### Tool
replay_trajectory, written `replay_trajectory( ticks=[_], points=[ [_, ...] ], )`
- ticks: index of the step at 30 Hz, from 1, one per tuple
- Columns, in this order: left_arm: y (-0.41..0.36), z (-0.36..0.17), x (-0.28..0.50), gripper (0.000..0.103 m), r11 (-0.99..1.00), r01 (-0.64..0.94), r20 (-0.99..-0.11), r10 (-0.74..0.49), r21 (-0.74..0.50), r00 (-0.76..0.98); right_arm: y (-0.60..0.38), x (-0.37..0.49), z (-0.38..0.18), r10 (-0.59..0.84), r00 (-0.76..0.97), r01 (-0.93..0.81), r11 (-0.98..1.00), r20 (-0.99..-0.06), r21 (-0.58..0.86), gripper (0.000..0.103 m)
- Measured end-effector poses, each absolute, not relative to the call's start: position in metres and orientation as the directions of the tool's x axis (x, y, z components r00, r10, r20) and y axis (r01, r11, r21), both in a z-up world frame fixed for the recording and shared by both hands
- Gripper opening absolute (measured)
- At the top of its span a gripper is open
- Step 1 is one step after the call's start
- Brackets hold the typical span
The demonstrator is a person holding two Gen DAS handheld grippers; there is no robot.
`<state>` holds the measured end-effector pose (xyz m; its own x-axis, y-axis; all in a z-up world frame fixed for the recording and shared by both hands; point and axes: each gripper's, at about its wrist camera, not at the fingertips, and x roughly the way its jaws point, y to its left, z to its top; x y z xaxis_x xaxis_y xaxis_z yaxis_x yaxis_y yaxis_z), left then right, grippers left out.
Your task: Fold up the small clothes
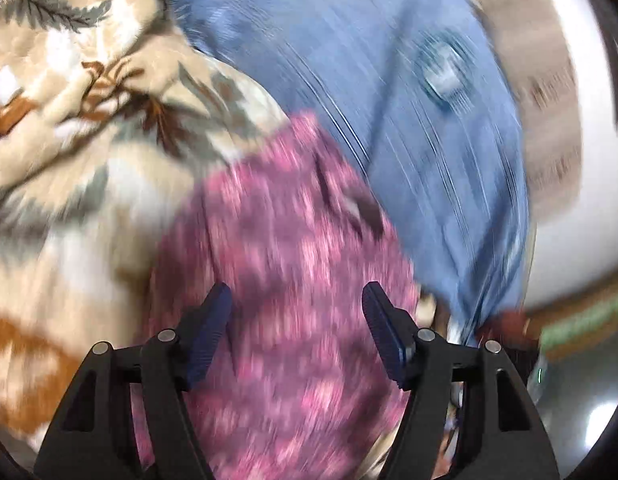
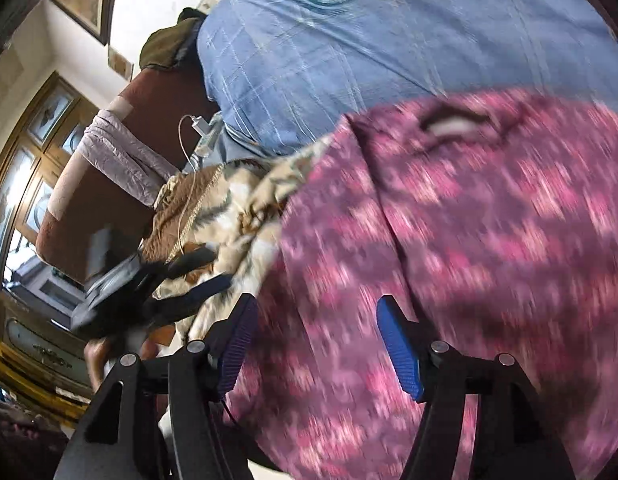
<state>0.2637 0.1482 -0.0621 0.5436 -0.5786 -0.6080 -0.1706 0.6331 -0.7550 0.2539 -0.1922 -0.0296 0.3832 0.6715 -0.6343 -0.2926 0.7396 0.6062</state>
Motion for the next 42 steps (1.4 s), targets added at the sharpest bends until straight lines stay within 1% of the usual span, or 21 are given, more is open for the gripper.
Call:
replay_trajectory(
  ticks=[4,8,12,14,15,16,17,18,19,20,22,25,28,30,32,34,36,37,38,40,42],
  points=[
    [0.154,-0.093,0.322,0.063,0.638,-0.252,-0.662,-0.555,-0.727,0.505,-0.168,0.319,-0.023,0.681,0.353,-0.277,0.731,-0.641,0.624,0.065],
    [0.167,-0.135,0.324,0.055,0.534,-0.303,-0.608,-0.618,-0.79,0.499,-0.143,0.386,-0.044,0.665,0.312,-0.249,0.746,-0.678,0.618,0.065],
    [0.168,-0.15,0.329,0.055,0.443,-0.336,-0.556,-0.661,-0.831,0.504,-0.115,0.445,-0.08,0.628,0.277,-0.212,0.779,-0.728,0.591,0.065],
    [0.164,-0.15,0.332,0.054,0.451,-0.335,-0.562,-0.649,-0.827,0.514,-0.105,0.467,-0.101,0.611,0.266,-0.174,0.791,-0.745,0.587,0.065],
    [0.162,-0.151,0.335,0.049,0.453,-0.335,-0.563,-0.646,-0.826,0.516,-0.101,0.476,-0.111,0.613,0.249,-0.156,0.789,-0.749,0.594,0.063],
    [0.164,-0.154,0.334,0.044,0.444,-0.348,-0.564,-0.64,-0.826,0.522,-0.095,0.485,-0.123,0.623,0.235,-0.134,0.781,-0.746,0.61,0.056],
    [0.166,-0.158,0.336,0.034,0.433,-0.36,-0.563,-0.638,-0.826,0.525,-0.094,0.489,-0.129,0.631,0.227,-0.122,0.774,-0.741,0.622,0.042],
    [0.17,-0.162,0.335,0.017,0.411,-0.374,-0.555,-0.642,-0.831,0.529,-0.092,0.491,-0.133,0.638,0.216,-0.115,0.769,-0.739,0.629,0.032],
    [0.174,-0.163,0.333,0.009,0.388,-0.385,-0.545,-0.644,-0.837,0.537,-0.092,0.491,-0.134,0.635,0.217,-0.107,0.77,-0.741,0.628,0.007],
    [0.18,-0.162,0.329,0.008,0.36,-0.385,-0.525,-0.648,-0.85,0.552,-0.094,0.488,-0.13,0.635,0.239,-0.104,0.769,-0.735,0.631,0.003],
    [0.193,-0.149,0.314,0.006,0.335,-0.361,-0.493,-0.617,-0.87,0.613,-0.098,0.479,-0.113,0.65,0.289,-0.141,0.755,-0.703,0.64,0.002],
    [0.202,-0.126,0.298,0.004,0.401,-0.316,-0.503,-0.557,-0.86,0.661,-0.106,0.475,-0.095,0.645,0.339,-0.152,0.756,-0.684,0.637,0.002],
    [0.209,-0.132,0.297,0.004,0.447,-0.363,-0.564,-0.492,-0.817,0.663,-0.109,0.485,-0.099,0.591,0.371,-0.117,0.794,-0.716,0.596,0.002],
    [0.204,-0.152,0.308,0.006,0.49,-0.459,-0.668,-0.466,-0.741,0.58,-0.1,0.496,-0.124,0.567,0.318,-0.092,0.816,-0.76,0.57,0.002],
    [0.2,-0.157,0.311,0.007,0.518,-0.458,-0.687,-0.466,-0.722,0.557,-0.086,0.499,-0.145,0.504,0.255,-0.092,0.862,-0.825,0.498,0.01],
    [0.2,-0.136,0.303,0.015,0.546,-0.415,-0.671,-0.441,-0.728,0.596,-0.084,0.485,-0.131,0.506,0.283,-0.095,0.86,-0.815,0.502,0.017],
    [0.198,-0.105,0.29,0.056,0.612,-0.333,-0.639,-0.39,-0.718,0.663,-0.092,0.444,-0.082,0.556,0.377,-0.176,0.828,-0.741,0.532,0.046],
    [0.196,-0.094,0.284,0.06,0.642,-0.301,-0.627,-0.365,-0.705,0.688,-0.097,0.425,-0.065,0.566,0.414,-0.192,0.82,-0.713,0.54,0.066],
    [0.19,-0.075,0.273,0.06,0.699,-0.266,-0.623,-0.32,-0.664,0.714,-0.11,0.39,-0.039,0.573,0.472,-0.209,0.811,-0.669,0.547,0.073],
    [0.173,-0.053,0.26,0.06,0.771,-0.191,-0.608,-0.297,-0.608,0.737,-0.132,0.326,-0.005,0.56,0.553,-0.223,0.813,-0.617,0.537,0.074],
    [0.144,-0.024,0.24,0.06,0.831,-0.056,-0.577,-0.334,-0.553,0.745,-0.158,0.257,0.014,0.534,0.63,-0.204,0.815,-0.565,0.543,0.08]
  ],
)
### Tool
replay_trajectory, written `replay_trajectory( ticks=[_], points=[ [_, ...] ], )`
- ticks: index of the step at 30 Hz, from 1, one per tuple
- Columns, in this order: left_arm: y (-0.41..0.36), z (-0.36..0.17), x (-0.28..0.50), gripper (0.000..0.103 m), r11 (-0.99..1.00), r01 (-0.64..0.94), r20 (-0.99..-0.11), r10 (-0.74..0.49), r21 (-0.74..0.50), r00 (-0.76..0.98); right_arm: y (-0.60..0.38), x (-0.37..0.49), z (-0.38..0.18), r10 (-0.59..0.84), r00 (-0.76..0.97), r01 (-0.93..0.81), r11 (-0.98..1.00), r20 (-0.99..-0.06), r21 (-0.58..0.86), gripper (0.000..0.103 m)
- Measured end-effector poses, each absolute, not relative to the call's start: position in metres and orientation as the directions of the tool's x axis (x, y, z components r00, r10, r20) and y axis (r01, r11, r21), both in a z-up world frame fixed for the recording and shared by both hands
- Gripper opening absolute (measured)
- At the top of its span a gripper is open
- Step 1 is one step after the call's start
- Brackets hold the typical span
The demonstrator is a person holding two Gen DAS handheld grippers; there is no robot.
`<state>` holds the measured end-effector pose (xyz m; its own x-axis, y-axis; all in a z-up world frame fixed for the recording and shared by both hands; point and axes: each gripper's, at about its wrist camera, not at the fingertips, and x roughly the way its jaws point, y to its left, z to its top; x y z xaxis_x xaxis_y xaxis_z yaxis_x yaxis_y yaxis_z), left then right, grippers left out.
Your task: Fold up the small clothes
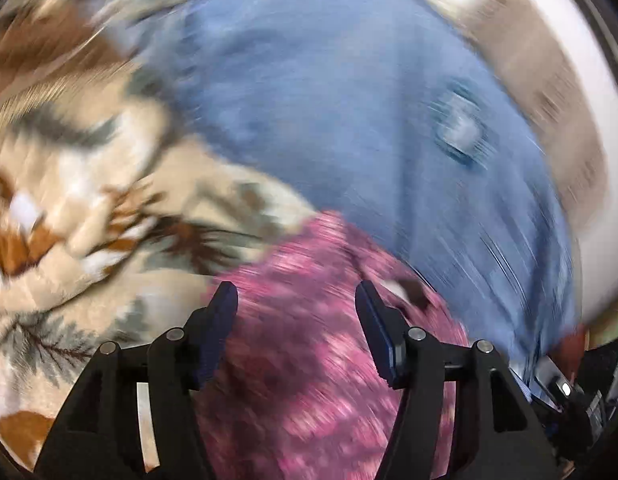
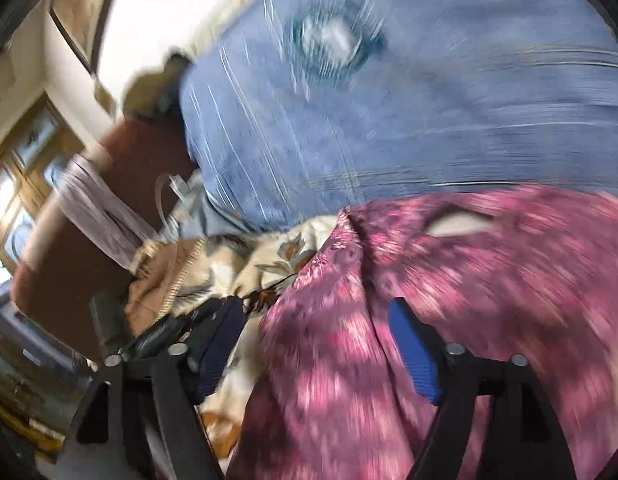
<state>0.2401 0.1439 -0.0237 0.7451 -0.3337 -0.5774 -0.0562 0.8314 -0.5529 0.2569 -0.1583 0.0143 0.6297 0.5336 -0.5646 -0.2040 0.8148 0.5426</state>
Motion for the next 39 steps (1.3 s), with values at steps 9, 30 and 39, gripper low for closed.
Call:
replay_trajectory(
  ticks=[9,30,39],
  points=[
    [-0.026,0.0,0.129,0.069,0.841,0.31,-0.626,-0.537,-0.442,0.565,-0.302,0.077,-0.043,0.437,0.731,0.037,0.741,-0.524,0.67,0.085],
    [-0.371,-0.078,0.155,0.069,0.771,0.603,-0.89,-0.404,-0.208,0.211,-0.547,0.044,-0.122,0.209,0.873,0.317,0.442,-0.44,0.839,0.073],
    [-0.33,-0.045,0.198,0.007,0.635,0.377,-0.667,-0.743,-0.674,0.059,-0.545,0.043,-0.121,0.262,0.887,0.24,0.441,-0.38,0.865,0.073]
  ],
)
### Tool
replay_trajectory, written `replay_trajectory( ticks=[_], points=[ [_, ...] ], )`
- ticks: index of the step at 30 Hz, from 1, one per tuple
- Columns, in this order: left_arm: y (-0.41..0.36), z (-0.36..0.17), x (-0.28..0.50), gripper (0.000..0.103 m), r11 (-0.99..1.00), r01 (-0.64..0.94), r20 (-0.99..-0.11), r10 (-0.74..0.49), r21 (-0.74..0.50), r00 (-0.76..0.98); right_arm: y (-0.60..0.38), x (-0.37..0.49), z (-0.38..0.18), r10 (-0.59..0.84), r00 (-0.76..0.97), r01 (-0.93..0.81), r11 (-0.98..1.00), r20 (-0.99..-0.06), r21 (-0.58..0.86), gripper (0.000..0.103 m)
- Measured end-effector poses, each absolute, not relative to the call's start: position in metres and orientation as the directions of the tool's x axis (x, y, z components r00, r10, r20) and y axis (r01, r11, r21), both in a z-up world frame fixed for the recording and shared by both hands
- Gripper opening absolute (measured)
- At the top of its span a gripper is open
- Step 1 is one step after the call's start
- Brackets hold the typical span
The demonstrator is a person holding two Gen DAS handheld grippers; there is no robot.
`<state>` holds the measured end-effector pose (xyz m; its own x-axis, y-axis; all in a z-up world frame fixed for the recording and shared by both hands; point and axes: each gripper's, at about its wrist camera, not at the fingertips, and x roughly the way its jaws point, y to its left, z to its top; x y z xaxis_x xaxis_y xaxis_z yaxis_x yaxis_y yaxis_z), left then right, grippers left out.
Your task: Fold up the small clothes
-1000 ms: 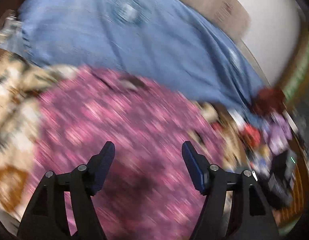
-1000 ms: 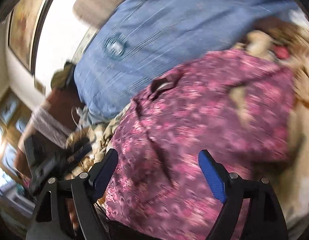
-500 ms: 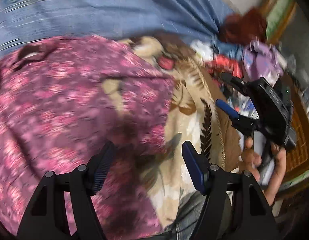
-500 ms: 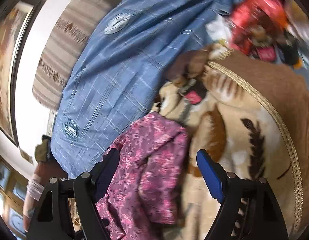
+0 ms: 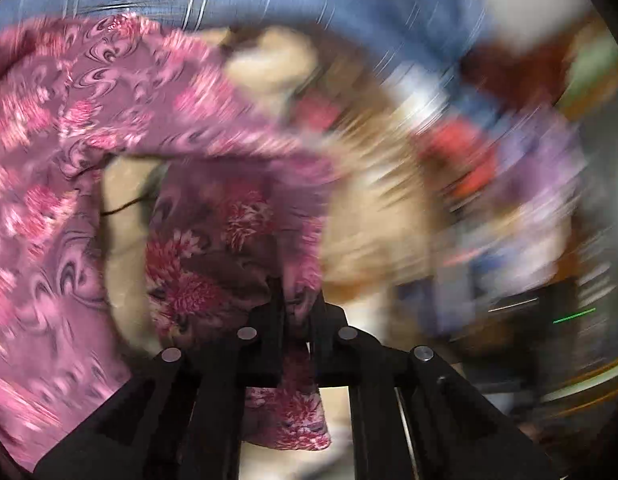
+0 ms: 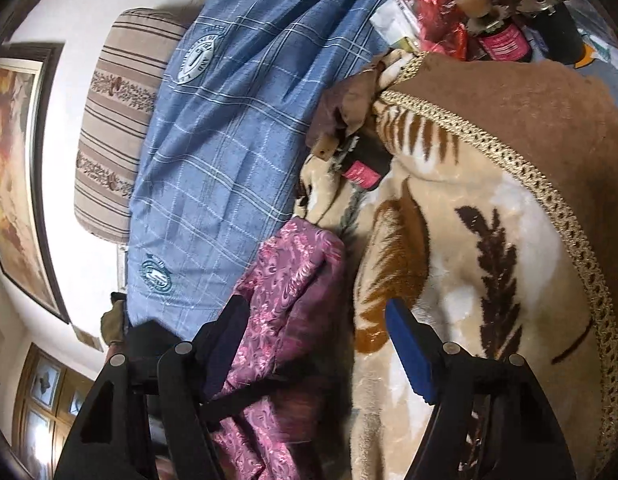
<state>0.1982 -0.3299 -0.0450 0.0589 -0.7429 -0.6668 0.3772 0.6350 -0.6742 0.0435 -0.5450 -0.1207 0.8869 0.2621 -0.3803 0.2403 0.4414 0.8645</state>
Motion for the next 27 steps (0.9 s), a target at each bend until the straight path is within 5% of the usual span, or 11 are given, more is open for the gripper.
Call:
replay_trajectory(
  ticks=[3,7,13,18,21,23,27],
  points=[
    [-0.279,-0.028,0.205,0.006,0.376,0.21,-0.376,-0.926,-0.903,0.042,-0.539,0.049,-0.125,0.297,0.889,0.216,0.401,-0.349,0.89,0.073],
    [-0.223,-0.058,0.2,0.006,0.091,-0.024,-0.093,-0.993,-0.996,0.079,-0.508,0.079,-0.138,0.456,0.84,0.142,0.337,-0.293,0.931,0.073],
    [-0.165,-0.157,0.177,0.006,0.017,-0.322,-0.078,-0.981,-0.946,0.177,-0.461,0.115,-0.171,0.601,0.715,0.203,0.312,-0.359,0.928,0.074],
    [-0.149,-0.181,0.168,0.006,-0.027,-0.367,-0.058,-0.974,-0.93,0.217,-0.428,0.129,-0.168,0.622,0.636,0.216,0.425,-0.456,0.879,0.071],
    [-0.154,-0.178,0.17,0.006,-0.023,-0.354,-0.053,-0.977,-0.935,0.204,-0.415,0.133,-0.172,0.622,0.61,0.228,0.456,-0.491,0.86,0.054],
    [-0.157,-0.173,0.173,0.006,0.006,-0.342,-0.075,-0.979,-0.94,0.189,-0.407,0.135,-0.171,0.647,0.6,0.197,0.452,-0.471,0.87,0.021],
    [-0.162,-0.164,0.183,0.007,0.159,-0.277,-0.206,-0.968,-0.947,0.147,-0.419,0.119,-0.146,0.588,0.649,0.176,0.501,-0.483,0.847,0.004]
  ],
)
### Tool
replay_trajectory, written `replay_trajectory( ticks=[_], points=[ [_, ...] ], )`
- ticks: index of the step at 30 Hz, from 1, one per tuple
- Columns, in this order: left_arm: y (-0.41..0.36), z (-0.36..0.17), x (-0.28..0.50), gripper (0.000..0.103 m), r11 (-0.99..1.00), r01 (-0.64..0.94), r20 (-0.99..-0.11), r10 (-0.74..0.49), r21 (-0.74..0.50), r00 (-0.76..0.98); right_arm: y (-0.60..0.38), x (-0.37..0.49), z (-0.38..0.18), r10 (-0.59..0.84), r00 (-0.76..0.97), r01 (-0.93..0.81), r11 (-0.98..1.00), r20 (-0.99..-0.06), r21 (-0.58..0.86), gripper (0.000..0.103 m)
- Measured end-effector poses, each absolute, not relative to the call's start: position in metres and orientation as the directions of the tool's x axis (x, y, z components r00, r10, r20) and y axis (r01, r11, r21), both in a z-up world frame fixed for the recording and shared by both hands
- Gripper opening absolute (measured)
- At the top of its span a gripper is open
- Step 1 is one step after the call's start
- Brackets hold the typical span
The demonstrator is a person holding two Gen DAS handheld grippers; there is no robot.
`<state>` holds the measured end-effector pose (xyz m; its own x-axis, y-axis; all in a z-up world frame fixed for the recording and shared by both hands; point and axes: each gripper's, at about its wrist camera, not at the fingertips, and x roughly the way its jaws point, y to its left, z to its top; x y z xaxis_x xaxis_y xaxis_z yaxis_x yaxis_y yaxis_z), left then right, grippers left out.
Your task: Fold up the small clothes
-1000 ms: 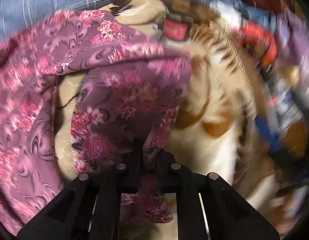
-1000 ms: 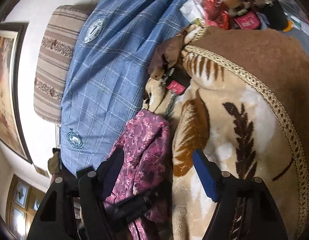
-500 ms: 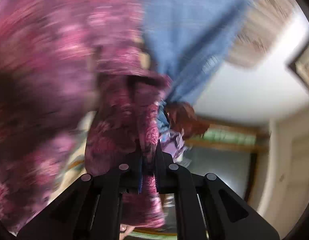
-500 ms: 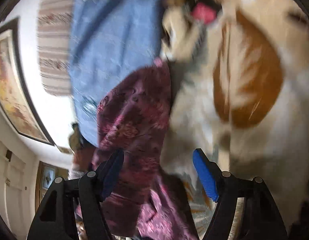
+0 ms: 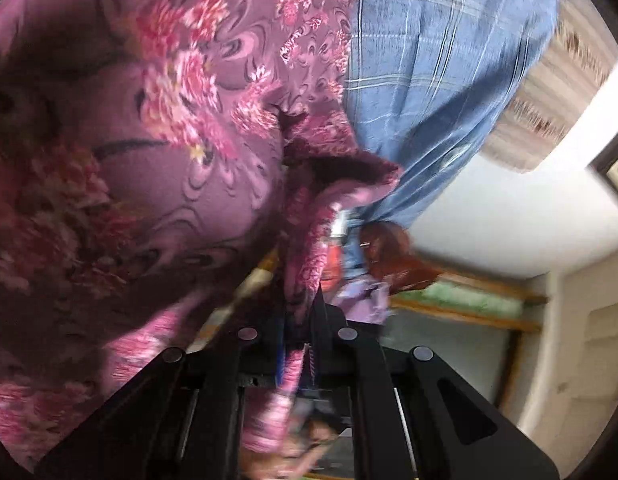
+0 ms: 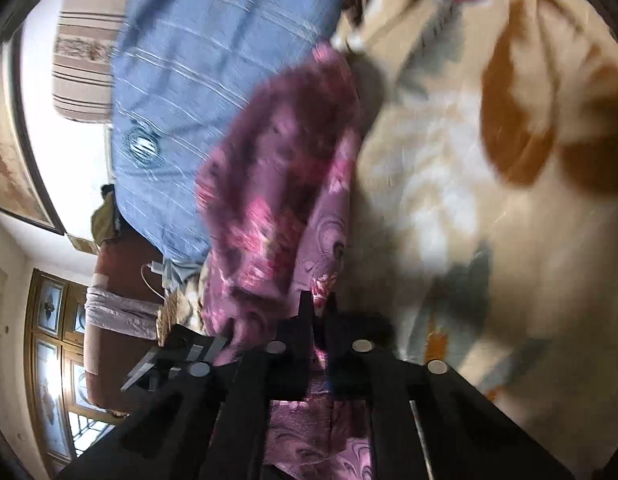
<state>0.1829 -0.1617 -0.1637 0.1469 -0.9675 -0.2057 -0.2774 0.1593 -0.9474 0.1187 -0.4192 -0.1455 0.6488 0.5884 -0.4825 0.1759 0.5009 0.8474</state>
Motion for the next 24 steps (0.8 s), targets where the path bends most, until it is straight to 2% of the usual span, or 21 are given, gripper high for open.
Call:
replay_trajectory(
  ticks=[5,8,9,12,15,18,19,20,22,23,24],
  points=[
    [-0.149,-0.131,0.174,0.013,0.384,-0.104,-0.393,-0.916,-0.917,0.08,-0.425,0.097,-0.074,0.495,0.746,0.071,0.606,-0.445,0.792,0.004],
    [-0.116,-0.101,0.165,0.037,0.425,0.013,-0.419,-0.898,-0.905,0.133,-0.401,0.1,-0.02,0.45,0.772,0.001,0.706,-0.449,0.709,0.004],
    [-0.102,-0.094,0.164,0.045,0.429,0.035,-0.419,-0.894,-0.903,0.161,-0.386,0.108,-0.004,0.456,0.759,-0.03,0.737,-0.464,0.675,0.004],
    [-0.056,-0.075,0.172,0.049,0.459,0.074,-0.43,-0.869,-0.885,0.247,-0.333,0.141,0.026,0.468,0.69,-0.107,0.821,-0.553,0.561,0.004],
    [-0.006,-0.067,0.181,0.052,0.543,0.082,-0.483,-0.798,-0.836,0.36,-0.268,0.177,0.017,0.47,0.585,-0.155,0.864,-0.66,0.478,0.004],
    [0.03,-0.071,0.19,0.052,0.583,0.067,-0.509,-0.755,-0.81,0.413,-0.22,0.214,-0.031,0.566,0.47,-0.173,0.812,-0.677,0.558,0.011],
    [0.038,-0.075,0.194,0.052,0.586,0.061,-0.514,-0.752,-0.808,0.412,-0.211,0.222,-0.047,0.594,0.441,-0.166,0.791,-0.673,0.59,0.016],
    [0.042,-0.081,0.199,0.052,0.59,0.057,-0.522,-0.752,-0.806,0.402,-0.209,0.225,-0.057,0.591,0.429,-0.149,0.792,-0.683,0.592,0.028],
    [0.038,-0.085,0.207,0.052,0.597,0.077,-0.531,-0.759,-0.799,0.376,-0.214,0.224,-0.063,0.55,0.454,-0.093,0.812,-0.701,0.577,0.039],
    [0.037,-0.086,0.208,0.054,0.603,0.096,-0.537,-0.763,-0.792,0.361,-0.222,0.219,-0.057,0.547,0.483,-0.083,0.806,-0.684,0.586,0.051],
    [0.032,-0.086,0.212,0.056,0.605,0.112,-0.539,-0.767,-0.788,0.347,-0.23,0.212,-0.05,0.547,0.512,-0.086,0.799,-0.662,0.595,0.057]
  ],
)
